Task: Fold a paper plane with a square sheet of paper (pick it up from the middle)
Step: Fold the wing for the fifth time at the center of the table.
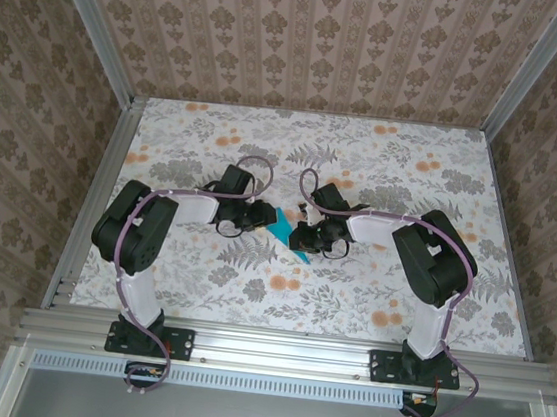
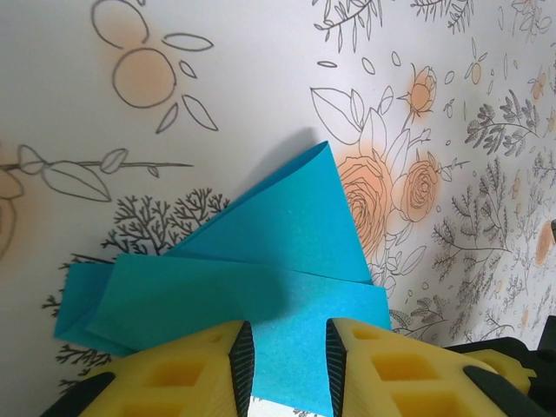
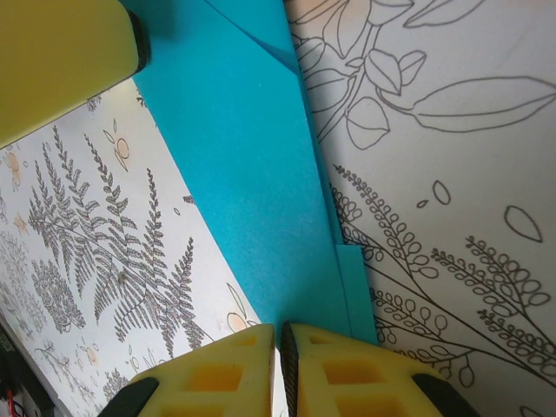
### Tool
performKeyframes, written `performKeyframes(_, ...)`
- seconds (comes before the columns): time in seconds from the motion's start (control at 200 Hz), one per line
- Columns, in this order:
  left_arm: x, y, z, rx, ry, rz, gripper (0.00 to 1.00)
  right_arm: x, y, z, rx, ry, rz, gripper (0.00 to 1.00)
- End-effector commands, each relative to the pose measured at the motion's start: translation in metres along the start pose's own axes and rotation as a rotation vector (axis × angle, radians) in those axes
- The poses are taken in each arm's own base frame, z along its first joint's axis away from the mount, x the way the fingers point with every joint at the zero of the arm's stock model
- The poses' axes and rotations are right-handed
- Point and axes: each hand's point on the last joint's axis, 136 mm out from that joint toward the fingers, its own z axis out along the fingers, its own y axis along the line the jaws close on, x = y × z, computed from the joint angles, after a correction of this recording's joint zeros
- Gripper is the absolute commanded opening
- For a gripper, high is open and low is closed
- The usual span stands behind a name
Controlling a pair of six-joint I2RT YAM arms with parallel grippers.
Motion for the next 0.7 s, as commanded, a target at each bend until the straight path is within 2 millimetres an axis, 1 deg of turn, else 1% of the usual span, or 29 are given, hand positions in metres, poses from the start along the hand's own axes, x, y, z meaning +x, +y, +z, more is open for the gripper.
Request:
performKeyframes(0.0, -0.009, 0.036, -0.011, -0.141, -0.052, -0.049, 0.32, 0.031, -0.051, 0.014, 0.187, 0.098, 0.064, 0.15)
performKeyframes(0.025, -0.009, 0.035, -0.011, -0.14, -0.052, -0.046, 0.32, 0.031, -0.051, 0.014, 0.186, 0.097, 0.064, 0.15)
performKeyframes(0.035, -0.015, 0.04, -0.014, -0.144, -0.064, -0.062, 0.32, 0.031, -0.05, 0.013, 0.186, 0.097, 0.064, 0.15)
performKeyframes(0.055, -0.017, 0.043, -0.016, -0.147, -0.069, -0.069, 0.32, 0.031, -0.05, 0.014, 0.186, 0.097, 0.062, 0.15)
performKeyframes(0.26, -0.029, 0.047, -0.026, -0.152, -0.096, -0.069, 0.33, 0.033, -0.051, 0.014, 0.19, 0.1, 0.06, 0.15)
performKeyframes(0.355, -0.034, 0.044, -0.029, -0.141, -0.102, -0.062, 0.33, 0.033, -0.051, 0.014, 0.191, 0.101, 0.059, 0.15)
performKeyframes(0.51, -0.041, 0.03, -0.039, -0.104, -0.123, -0.026, 0.33, 0.034, -0.05, 0.015, 0.19, 0.102, 0.056, 0.16)
performKeyframes(0.695, -0.043, 0.005, -0.061, -0.052, -0.178, 0.033, 0.33, 0.033, -0.049, 0.013, 0.19, 0.096, 0.054, 0.16)
